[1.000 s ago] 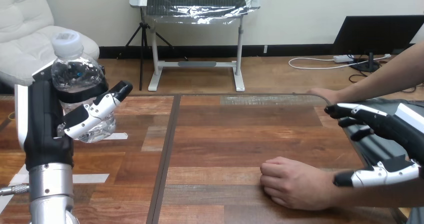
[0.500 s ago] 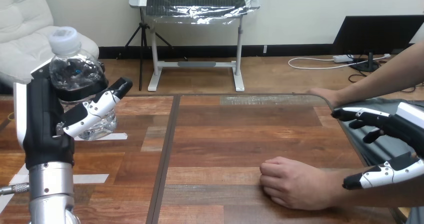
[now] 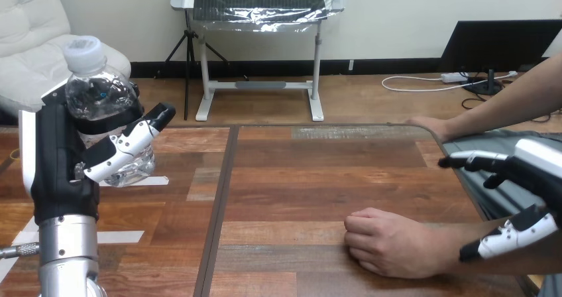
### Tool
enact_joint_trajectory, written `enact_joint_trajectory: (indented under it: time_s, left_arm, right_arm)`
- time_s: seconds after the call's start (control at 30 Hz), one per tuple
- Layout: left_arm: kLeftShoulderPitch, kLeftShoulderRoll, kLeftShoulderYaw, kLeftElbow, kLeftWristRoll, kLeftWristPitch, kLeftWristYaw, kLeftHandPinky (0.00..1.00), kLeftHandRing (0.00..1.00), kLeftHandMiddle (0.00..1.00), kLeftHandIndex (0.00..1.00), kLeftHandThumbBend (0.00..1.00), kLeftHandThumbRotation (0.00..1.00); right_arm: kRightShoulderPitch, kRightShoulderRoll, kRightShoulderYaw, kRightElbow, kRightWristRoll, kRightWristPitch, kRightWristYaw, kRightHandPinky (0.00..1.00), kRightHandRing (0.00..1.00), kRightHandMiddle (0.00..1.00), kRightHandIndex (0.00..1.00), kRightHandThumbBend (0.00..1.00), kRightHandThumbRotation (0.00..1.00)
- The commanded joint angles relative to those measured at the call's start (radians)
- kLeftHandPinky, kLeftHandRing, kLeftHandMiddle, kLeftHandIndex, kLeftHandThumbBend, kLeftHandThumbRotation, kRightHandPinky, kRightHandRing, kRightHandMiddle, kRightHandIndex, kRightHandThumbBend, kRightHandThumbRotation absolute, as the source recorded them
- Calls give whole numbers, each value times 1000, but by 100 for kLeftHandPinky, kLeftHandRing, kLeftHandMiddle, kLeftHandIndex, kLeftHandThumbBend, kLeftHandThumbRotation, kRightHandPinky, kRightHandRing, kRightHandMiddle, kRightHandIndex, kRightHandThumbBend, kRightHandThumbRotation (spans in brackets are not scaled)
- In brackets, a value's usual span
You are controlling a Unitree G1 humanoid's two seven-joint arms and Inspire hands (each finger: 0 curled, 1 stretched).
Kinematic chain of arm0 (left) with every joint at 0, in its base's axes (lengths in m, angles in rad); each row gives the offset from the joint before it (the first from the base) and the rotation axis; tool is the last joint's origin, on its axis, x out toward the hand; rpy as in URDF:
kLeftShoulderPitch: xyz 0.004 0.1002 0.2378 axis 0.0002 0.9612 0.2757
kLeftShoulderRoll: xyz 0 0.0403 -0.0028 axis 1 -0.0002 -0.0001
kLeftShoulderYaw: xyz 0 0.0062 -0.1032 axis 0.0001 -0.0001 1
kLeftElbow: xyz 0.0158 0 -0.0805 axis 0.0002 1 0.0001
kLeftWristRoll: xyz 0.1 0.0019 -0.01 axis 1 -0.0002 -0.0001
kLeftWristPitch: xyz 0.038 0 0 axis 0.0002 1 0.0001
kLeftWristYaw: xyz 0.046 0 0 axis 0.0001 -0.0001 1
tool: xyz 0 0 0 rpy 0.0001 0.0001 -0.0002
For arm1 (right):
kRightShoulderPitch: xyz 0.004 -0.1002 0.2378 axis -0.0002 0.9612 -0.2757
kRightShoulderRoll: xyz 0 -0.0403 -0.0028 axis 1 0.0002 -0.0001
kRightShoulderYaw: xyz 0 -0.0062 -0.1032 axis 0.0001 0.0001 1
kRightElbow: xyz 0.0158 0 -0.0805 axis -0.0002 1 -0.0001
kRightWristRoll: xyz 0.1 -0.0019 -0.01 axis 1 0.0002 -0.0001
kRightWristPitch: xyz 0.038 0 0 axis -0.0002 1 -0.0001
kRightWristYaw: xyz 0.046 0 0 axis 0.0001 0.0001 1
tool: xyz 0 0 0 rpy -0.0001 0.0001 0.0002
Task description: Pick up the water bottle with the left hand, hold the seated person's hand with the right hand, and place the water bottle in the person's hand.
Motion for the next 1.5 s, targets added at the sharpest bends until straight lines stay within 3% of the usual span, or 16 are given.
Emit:
enact_joint_trajectory:
  time_s: [0.0, 0.47, 0.77, 1.07, 1.47]
  left_arm:
    - [-49, -1, -4, -29, -9, -6, -3, 23, 30, 35, 40, 61, 0]
    - [-54, -1, -4, -15, -20, -1, -8, 23, 29, 34, 39, 60, 0]
    - [-59, -5, -2, -11, -22, 4, -6, 23, 29, 34, 39, 61, 0]
    - [-68, -4, 2, -9, -30, 21, -5, 23, 30, 35, 39, 60, 0]
    - [-83, 4, 7, 7, -28, 13, 0, 24, 30, 35, 40, 60, 0]
  right_arm:
    - [-76, -46, 27, 16, -27, -30, -8, 79, 90, 90, 86, 100, 26]
    - [-107, -71, 77, 53, -99, -57, -4, 82, 88, 90, 86, 100, 25]
    - [-116, -78, 115, 61, -115, -39, 28, 80, 89, 90, 86, 100, 24]
    - [-124, -77, 158, 93, -146, -76, 15, 80, 87, 88, 85, 100, 25]
    - [-139, -59, 203, 134, -197, -85, -3, 77, 85, 86, 83, 100, 25]
